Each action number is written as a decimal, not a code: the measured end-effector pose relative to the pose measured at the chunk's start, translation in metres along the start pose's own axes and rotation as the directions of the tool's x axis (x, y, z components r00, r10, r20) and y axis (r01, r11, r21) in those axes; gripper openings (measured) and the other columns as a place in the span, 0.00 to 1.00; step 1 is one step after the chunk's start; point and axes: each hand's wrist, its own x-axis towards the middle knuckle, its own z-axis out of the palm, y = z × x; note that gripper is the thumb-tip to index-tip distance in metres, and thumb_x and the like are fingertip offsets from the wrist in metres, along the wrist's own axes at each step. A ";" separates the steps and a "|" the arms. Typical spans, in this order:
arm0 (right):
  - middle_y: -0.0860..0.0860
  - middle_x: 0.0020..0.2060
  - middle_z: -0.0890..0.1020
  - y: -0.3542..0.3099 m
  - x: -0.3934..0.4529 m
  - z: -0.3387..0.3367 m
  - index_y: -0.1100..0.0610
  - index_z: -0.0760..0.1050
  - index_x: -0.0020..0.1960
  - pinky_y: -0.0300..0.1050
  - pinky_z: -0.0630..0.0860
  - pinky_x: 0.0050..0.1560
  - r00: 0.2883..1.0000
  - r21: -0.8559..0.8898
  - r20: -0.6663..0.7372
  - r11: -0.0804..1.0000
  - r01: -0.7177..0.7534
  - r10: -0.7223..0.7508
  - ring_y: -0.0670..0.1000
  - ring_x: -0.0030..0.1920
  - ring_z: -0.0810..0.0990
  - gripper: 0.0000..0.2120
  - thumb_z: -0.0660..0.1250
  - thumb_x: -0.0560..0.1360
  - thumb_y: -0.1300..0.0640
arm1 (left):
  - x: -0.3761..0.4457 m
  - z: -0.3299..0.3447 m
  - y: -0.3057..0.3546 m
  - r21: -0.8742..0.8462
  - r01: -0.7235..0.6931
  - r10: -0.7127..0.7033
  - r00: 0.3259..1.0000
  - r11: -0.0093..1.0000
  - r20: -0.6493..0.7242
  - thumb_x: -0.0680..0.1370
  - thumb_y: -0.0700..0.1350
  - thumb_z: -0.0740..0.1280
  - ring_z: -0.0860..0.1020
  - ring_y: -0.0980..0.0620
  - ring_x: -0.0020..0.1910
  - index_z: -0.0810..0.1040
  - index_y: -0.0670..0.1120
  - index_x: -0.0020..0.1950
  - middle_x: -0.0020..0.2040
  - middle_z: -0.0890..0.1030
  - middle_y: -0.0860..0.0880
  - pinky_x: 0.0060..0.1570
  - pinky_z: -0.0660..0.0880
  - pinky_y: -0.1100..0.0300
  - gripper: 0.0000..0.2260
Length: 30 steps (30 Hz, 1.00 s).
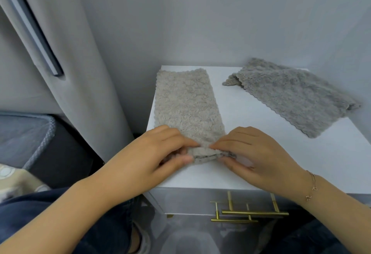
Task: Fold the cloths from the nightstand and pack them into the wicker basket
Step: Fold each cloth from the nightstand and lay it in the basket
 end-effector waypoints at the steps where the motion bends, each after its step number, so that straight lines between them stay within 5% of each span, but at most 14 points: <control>1: 0.46 0.46 0.83 0.000 0.000 0.000 0.56 0.82 0.55 0.42 0.74 0.47 0.999 0.032 -0.019 0.999 -0.029 0.030 0.46 0.46 0.79 0.12 0.64 0.78 0.51 | -0.001 -0.001 -0.001 -0.005 0.017 -0.017 1.000 1.000 0.015 0.78 0.63 0.61 0.73 0.62 0.54 0.76 0.56 0.63 0.51 0.75 0.62 0.56 0.67 0.70 0.18; 4: 0.44 0.43 0.82 -0.002 0.000 0.000 0.54 0.82 0.53 0.41 0.75 0.46 0.980 0.197 -0.040 0.963 -0.183 0.194 0.42 0.44 0.79 0.12 0.65 0.77 0.48 | -0.003 0.001 -0.006 0.056 0.084 -0.085 0.996 0.995 0.016 0.73 0.68 0.63 0.73 0.63 0.54 0.78 0.56 0.59 0.53 0.75 0.62 0.55 0.69 0.67 0.22; 9: 0.46 0.35 0.80 -0.008 0.015 0.002 0.51 0.81 0.41 0.37 0.70 0.45 0.878 0.399 0.011 0.803 -0.443 0.479 0.45 0.42 0.76 0.04 0.71 0.74 0.53 | 0.002 0.001 -0.013 -0.168 0.345 -0.365 0.925 0.923 -0.105 0.73 0.66 0.66 0.70 0.56 0.30 0.78 0.46 0.37 0.30 0.73 0.52 0.32 0.67 0.64 0.22; 12: 0.45 0.32 0.77 -0.004 0.023 0.007 0.52 0.80 0.40 0.36 0.68 0.39 0.844 0.431 0.029 0.755 -0.494 0.535 0.44 0.36 0.73 0.05 0.71 0.74 0.53 | 0.003 -0.002 -0.016 -0.289 0.478 -0.508 0.860 0.829 -0.035 0.68 0.66 0.66 0.65 0.57 0.28 0.80 0.41 0.40 0.30 0.74 0.42 0.31 0.64 0.64 0.26; 16: 0.45 0.30 0.75 0.004 0.028 0.018 0.52 0.78 0.40 0.34 0.65 0.37 0.820 0.384 -0.001 0.758 -0.528 0.572 0.43 0.33 0.71 0.07 0.71 0.74 0.51 | 0.005 -0.002 -0.019 -0.380 0.563 -0.623 0.781 0.734 -0.044 0.65 0.67 0.68 0.78 0.45 0.34 0.83 0.50 0.46 0.37 0.82 0.40 0.41 0.77 0.49 0.23; 19: 0.43 0.35 0.74 0.006 0.031 0.018 0.50 0.78 0.51 0.35 0.66 0.42 0.866 0.239 -0.089 0.854 -0.462 0.493 0.42 0.38 0.72 0.07 0.72 0.74 0.51 | 0.004 0.000 -0.024 -0.356 0.578 -0.646 0.756 0.734 -0.105 0.65 0.65 0.70 0.75 0.54 0.29 0.81 0.50 0.40 0.32 0.80 0.47 0.34 0.74 0.57 0.19; 22: 0.45 0.47 0.74 0.009 0.032 0.016 0.51 0.76 0.60 0.36 0.70 0.48 0.939 0.202 -0.104 0.931 -0.304 0.329 0.41 0.45 0.73 0.13 0.70 0.76 0.56 | 0.002 0.001 -0.026 -0.187 0.550 -0.581 0.779 0.814 -0.235 0.68 0.63 0.71 0.75 0.60 0.34 0.78 0.55 0.42 0.33 0.77 0.56 0.35 0.70 0.67 0.13; 24: 0.48 0.51 0.75 0.011 0.030 0.014 0.53 0.79 0.58 0.40 0.71 0.49 0.975 0.094 -0.105 0.978 -0.188 0.198 0.44 0.46 0.74 0.09 0.67 0.78 0.56 | 0.001 -0.001 -0.029 -0.043 0.441 -0.434 0.857 0.897 -0.277 0.71 0.62 0.69 0.74 0.60 0.41 0.75 0.57 0.46 0.40 0.76 0.59 0.39 0.69 0.69 0.11; 27: 0.49 0.51 0.78 0.015 0.026 0.013 0.54 0.81 0.58 0.48 0.72 0.47 0.996 -0.078 -0.035 0.993 -0.089 0.087 0.50 0.46 0.74 0.14 0.60 0.80 0.52 | 0.005 -0.008 -0.035 0.156 0.200 -0.166 0.964 0.967 -0.209 0.77 0.60 0.63 0.73 0.60 0.48 0.76 0.58 0.53 0.50 0.75 0.61 0.49 0.72 0.63 0.10; 30: 0.47 0.52 0.78 0.017 0.021 0.009 0.54 0.80 0.62 0.45 0.71 0.51 0.994 -0.105 0.055 0.990 -0.091 0.097 0.49 0.50 0.75 0.21 0.59 0.80 0.43 | 0.003 -0.009 -0.039 0.238 0.072 -0.041 0.990 0.968 -0.133 0.79 0.58 0.59 0.75 0.57 0.51 0.82 0.53 0.58 0.55 0.78 0.58 0.51 0.75 0.55 0.16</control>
